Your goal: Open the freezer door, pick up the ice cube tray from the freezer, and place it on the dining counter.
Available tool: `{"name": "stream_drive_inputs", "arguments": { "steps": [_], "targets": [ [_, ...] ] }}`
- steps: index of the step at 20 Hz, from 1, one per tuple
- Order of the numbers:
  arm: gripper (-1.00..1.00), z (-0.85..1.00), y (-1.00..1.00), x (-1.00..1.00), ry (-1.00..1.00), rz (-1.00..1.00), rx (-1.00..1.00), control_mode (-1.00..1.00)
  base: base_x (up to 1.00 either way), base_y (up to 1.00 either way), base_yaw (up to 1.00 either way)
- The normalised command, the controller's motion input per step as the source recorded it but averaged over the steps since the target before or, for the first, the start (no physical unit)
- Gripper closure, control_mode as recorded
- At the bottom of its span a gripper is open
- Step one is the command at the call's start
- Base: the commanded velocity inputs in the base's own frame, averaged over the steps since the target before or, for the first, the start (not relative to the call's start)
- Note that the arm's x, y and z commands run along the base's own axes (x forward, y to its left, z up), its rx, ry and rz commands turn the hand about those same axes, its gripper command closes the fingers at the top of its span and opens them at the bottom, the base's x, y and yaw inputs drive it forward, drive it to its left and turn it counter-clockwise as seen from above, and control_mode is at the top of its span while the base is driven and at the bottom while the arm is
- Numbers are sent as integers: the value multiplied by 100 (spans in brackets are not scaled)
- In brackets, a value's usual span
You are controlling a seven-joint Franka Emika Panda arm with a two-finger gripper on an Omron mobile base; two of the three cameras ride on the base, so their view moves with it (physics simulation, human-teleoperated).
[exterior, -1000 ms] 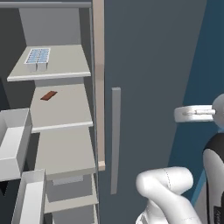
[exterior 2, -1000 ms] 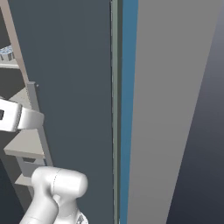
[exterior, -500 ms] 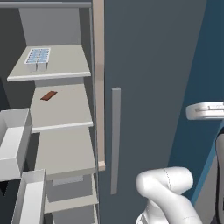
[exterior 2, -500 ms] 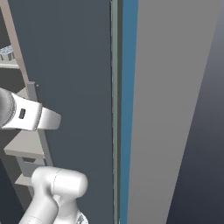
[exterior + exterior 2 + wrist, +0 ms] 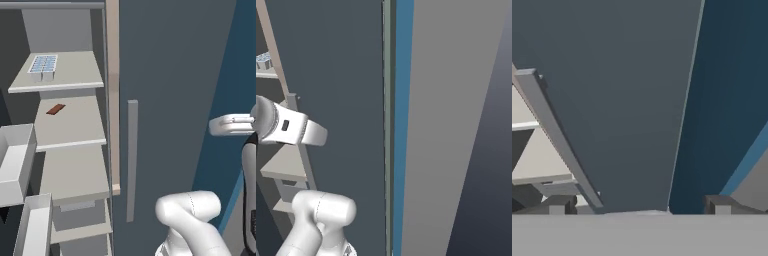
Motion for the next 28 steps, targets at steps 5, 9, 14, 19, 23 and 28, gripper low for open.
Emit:
{"name": "stream_drive_inputs", "arguments": {
  "steps": [5,9,14,19,23,28],
  "targets": [
    [-100,-5,3,25,2,0,-2,-100,0,0,0],
    [-100,-17,18,18,1,0,-8,-100,0,0,0],
    [-100,-22,16,1,0,0,-8,-100,0,0,0],
    [-100,-5,4,0,0,0,-2,-100,0,0,0],
    [-100,0,0,2,2,0,0,-100,0,0,0],
    [-100,0,0,10,6,0,0,-100,0,0,0]
  ]
}}
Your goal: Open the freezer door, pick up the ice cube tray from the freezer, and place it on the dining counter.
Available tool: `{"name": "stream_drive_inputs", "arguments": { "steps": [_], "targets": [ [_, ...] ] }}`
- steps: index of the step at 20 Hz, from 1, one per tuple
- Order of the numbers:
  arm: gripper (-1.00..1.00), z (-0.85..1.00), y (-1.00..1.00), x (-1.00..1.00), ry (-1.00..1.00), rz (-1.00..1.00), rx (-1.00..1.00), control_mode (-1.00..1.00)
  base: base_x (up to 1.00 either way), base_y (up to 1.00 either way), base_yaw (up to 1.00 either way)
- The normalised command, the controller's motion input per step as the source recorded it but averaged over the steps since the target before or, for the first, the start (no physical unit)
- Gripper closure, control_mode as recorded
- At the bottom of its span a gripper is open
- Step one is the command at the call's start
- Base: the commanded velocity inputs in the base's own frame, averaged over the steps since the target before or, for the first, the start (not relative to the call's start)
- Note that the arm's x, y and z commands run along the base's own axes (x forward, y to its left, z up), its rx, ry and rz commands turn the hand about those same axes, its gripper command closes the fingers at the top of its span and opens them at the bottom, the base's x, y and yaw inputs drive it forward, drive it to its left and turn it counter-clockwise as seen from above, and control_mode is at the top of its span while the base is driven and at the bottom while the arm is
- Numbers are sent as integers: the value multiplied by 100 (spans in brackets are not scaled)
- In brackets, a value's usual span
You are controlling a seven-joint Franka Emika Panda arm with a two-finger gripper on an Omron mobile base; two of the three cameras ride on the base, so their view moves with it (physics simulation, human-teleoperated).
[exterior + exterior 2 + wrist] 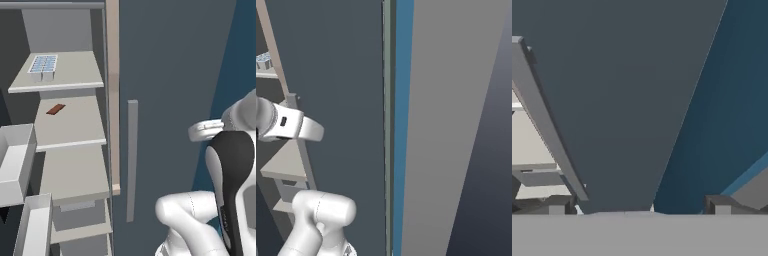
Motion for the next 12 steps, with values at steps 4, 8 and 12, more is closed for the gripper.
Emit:
{"name": "stream_drive_inputs", "arguments": {
  "steps": [4,8,12],
  "targets": [
    [-100,0,0,11,8,0,0,-100,0,0,0],
    [-100,0,0,13,9,0,0,-100,0,0,0],
    [-100,0,0,7,8,0,2,-100,0,0,0]
  ]
}}
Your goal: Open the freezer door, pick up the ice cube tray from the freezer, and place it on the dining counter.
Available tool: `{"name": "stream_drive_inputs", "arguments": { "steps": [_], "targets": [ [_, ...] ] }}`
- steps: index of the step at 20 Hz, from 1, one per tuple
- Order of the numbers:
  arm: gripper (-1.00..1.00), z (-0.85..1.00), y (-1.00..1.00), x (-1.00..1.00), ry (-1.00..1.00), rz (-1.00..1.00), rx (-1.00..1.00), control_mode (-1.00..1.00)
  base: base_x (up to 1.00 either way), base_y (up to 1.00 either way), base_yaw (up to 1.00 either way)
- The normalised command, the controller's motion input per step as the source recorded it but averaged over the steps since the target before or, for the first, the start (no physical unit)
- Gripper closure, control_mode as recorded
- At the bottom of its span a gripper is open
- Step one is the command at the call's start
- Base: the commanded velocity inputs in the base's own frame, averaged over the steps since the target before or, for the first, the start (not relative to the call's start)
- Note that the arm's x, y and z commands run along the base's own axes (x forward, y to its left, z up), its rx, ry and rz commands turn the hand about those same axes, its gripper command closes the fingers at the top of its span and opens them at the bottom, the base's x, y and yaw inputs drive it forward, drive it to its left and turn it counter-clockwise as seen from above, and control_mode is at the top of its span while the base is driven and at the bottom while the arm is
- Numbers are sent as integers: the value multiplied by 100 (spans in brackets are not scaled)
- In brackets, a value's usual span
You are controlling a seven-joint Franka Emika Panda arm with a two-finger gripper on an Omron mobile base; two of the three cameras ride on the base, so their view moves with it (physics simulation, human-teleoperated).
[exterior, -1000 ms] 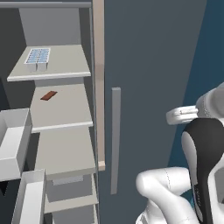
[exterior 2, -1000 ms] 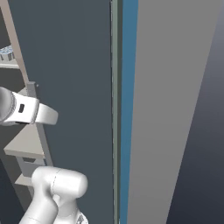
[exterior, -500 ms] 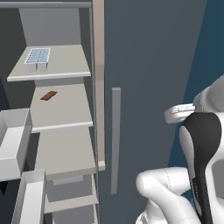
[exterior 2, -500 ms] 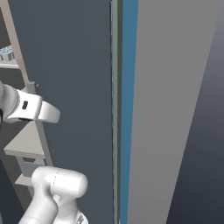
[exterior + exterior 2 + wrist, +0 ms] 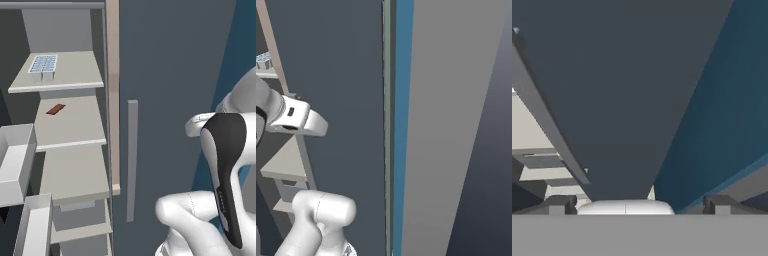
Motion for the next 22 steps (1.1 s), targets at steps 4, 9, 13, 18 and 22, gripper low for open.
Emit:
{"name": "stream_drive_inputs", "arguments": {
  "steps": [4,9,13,18,22],
  "targets": [
    [-100,0,0,0,8,0,2,-100,0,0,0],
    [-100,0,0,0,6,0,3,-100,0,0,0],
    [-100,0,0,0,5,0,2,-100,0,0,0],
    [-100,0,0,0,2,0,1,-100,0,0,0],
    [-100,0,0,0,0,0,0,-100,0,0,0]
  ]
}}
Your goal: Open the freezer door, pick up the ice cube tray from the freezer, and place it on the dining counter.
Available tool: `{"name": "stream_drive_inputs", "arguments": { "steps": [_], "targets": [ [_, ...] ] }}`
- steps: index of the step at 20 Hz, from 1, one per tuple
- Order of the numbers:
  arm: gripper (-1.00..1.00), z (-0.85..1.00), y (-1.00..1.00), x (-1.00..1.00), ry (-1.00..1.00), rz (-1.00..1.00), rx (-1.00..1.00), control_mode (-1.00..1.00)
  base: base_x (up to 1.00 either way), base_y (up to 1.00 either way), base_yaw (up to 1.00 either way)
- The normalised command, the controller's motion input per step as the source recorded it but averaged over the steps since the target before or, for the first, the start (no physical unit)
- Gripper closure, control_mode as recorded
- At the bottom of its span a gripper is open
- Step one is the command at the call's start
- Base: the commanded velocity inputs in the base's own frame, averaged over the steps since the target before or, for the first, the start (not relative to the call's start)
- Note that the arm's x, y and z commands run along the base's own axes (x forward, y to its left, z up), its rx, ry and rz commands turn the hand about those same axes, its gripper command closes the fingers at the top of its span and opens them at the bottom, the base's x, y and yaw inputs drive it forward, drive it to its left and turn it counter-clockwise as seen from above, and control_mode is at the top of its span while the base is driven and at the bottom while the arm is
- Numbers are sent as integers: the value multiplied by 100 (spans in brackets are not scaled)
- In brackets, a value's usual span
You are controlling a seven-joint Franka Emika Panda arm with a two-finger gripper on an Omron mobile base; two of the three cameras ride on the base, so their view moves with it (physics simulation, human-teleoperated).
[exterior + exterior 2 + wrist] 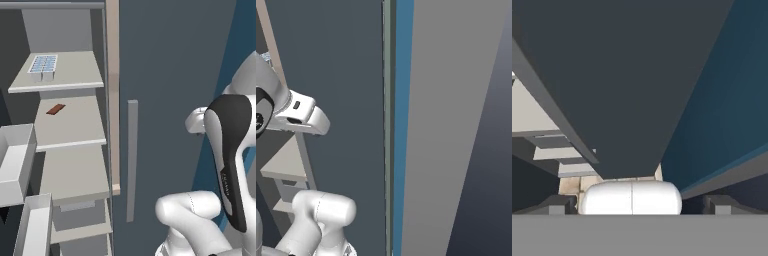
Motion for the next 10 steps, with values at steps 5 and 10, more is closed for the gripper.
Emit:
{"name": "stream_drive_inputs", "arguments": {
  "steps": [5,10],
  "targets": [
    [-100,0,0,0,0,0,0,100,-8,0,0],
    [-100,0,0,0,0,0,0,100,-15,10,5]
  ]
}}
